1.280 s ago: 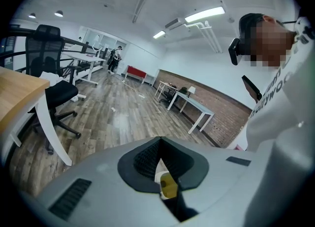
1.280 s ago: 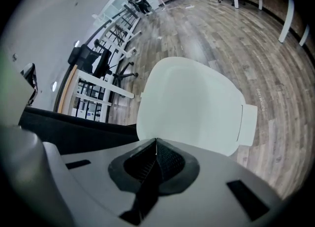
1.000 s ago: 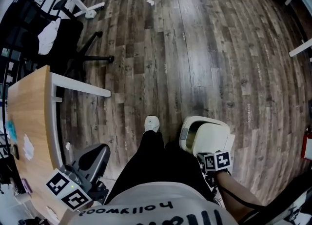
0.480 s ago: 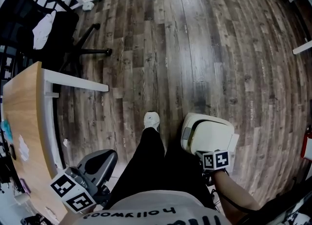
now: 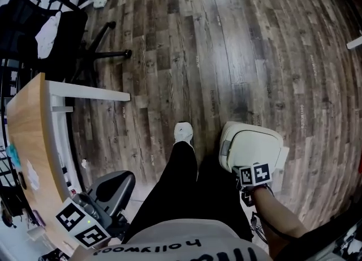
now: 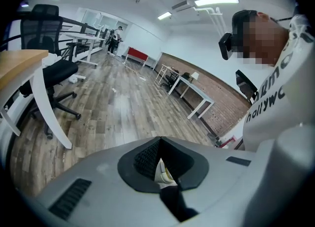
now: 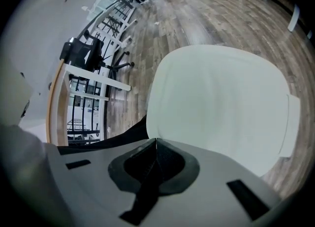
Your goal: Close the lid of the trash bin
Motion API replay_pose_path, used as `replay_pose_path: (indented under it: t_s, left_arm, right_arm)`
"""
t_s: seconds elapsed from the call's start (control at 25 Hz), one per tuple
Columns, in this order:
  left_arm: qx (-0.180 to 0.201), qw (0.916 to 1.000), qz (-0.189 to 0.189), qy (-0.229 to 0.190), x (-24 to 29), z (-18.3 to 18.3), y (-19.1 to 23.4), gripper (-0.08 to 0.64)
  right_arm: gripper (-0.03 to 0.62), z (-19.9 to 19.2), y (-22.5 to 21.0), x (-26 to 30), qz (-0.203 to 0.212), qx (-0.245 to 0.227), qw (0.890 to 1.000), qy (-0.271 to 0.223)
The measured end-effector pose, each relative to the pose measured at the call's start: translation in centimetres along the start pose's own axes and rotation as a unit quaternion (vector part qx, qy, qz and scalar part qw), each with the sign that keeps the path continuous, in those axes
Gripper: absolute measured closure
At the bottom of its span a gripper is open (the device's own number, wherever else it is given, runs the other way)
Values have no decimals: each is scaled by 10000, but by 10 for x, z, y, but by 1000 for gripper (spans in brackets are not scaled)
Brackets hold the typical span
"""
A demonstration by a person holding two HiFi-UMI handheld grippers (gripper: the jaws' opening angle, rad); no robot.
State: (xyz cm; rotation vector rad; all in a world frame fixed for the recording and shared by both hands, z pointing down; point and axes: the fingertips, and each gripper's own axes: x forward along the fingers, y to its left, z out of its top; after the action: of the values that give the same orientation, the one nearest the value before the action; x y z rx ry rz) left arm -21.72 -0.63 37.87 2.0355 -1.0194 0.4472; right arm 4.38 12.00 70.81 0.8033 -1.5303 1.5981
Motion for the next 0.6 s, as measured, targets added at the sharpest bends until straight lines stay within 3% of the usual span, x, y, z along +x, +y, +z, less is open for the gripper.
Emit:
replay_pose_path:
  t_s: [0.6]
  left_arm:
    - [140, 9998, 47, 152, 4, -8, 14, 555]
  right_arm:
    - [581, 3, -8, 24, -423, 48, 9991, -1]
